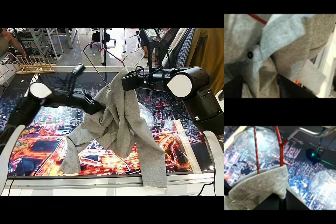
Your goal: Fold the clothes and pants, and hang the long-sleeved shirts on hangers.
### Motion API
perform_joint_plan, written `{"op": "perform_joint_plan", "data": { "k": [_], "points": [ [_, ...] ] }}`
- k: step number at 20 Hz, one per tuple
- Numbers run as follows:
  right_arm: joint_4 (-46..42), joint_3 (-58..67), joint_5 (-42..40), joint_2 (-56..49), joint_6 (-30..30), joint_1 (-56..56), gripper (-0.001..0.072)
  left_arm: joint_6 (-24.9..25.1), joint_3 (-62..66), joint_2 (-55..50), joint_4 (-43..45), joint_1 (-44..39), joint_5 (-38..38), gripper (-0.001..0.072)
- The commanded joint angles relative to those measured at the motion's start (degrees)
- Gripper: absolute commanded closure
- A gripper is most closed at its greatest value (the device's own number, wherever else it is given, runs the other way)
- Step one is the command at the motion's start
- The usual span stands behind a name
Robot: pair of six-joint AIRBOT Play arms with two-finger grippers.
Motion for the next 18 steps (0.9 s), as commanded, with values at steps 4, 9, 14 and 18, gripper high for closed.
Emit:
{"op": "perform_joint_plan", "data": {
  "k": [4,9,14,18],
  "points": [
    [0.7,0.1,-1.0,-0.2,0.5,0.0,0.0677,-27.3,-2.2,-0.9,33.6,-10.4,19.3,0.0359],
    [1.8,0.1,0.9,-0.2,0.1,0.0,0.0677,-32.0,-2.3,-2.2,35.7,-9.4,28.3,0.0347],
    [1.7,0.1,0.9,-0.2,0.1,0.0,0.0677,-31.9,-2.3,-2.2,32.3,-9.6,29.2,0.0348],
    [1.7,0.1,0.8,-0.2,0.1,0.0,0.0677,-31.3,-2.3,-2.1,31.7,-9.7,26.0,0.0348]
  ]
}}
